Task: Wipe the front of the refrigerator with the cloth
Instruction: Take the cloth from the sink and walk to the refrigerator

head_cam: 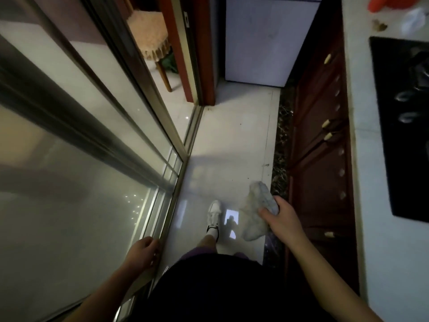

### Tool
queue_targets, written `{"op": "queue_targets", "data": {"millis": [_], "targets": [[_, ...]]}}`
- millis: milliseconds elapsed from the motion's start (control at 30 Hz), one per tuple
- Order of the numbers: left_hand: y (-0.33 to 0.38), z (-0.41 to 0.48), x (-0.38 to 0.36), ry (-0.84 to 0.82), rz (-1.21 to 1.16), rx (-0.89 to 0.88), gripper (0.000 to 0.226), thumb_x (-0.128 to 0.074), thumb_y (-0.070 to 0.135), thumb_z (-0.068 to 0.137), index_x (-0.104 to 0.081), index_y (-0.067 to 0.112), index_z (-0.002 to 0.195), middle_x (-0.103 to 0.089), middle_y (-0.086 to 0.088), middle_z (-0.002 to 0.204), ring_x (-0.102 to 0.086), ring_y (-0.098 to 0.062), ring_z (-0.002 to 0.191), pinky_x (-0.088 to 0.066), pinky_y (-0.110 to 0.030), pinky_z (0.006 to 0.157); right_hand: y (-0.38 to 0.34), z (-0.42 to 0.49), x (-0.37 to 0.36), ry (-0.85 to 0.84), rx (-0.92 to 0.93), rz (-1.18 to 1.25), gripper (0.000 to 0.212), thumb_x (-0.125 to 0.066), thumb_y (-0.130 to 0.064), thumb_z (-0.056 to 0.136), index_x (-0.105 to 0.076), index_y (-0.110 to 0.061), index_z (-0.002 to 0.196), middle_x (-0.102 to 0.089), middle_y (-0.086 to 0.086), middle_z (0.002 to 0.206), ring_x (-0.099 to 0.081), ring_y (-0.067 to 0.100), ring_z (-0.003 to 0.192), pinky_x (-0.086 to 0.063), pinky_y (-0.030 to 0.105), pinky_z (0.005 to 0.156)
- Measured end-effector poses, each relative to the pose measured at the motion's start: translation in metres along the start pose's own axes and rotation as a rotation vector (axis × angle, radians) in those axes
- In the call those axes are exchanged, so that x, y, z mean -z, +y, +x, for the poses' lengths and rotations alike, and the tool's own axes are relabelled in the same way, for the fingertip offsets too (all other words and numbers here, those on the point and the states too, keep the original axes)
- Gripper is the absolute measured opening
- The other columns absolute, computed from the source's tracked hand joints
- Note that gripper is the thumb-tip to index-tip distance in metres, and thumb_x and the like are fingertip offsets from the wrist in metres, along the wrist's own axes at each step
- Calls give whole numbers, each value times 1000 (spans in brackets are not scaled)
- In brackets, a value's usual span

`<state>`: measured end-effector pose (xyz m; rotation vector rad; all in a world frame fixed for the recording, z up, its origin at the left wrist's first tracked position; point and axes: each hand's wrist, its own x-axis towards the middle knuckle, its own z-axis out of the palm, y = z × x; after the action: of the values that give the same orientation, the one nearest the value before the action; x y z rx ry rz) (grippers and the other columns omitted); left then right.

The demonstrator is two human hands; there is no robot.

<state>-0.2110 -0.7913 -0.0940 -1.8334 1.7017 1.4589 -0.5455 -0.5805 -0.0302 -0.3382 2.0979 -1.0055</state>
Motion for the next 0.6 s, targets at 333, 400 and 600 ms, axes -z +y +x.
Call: {"op": "queue_targets", "data": {"millis": [333,400,600], "targets": [[209,116,15,-140,37,-151,29,-48,10,103,-63,3,78,-62,-18,73,-54,-24,57,-40,-15,40,-67,112,42,210,-109,64,10,-74,-8,88,-67,-8,96,-74,12,92,-71,29,92,-57,43,83],[260,136,16,-150,34,-199,29,-47,8,104,-62,2,79,-61,-17,72,-54,-24,58,-39,-12,37,-76,132,56,247,-130,72,11,-74,-10,89,-68,-9,97,-74,10,91,-71,27,91,-57,45,84],[379,195,15,-161,-17,-254,24,-48,10,104,-64,2,89,-63,-23,83,-59,-26,62,-49,-18,45,-106,216,96,296,-179,103,11,-76,-14,89,-69,-11,98,-75,6,91,-72,23,90,-59,47,88]]}}
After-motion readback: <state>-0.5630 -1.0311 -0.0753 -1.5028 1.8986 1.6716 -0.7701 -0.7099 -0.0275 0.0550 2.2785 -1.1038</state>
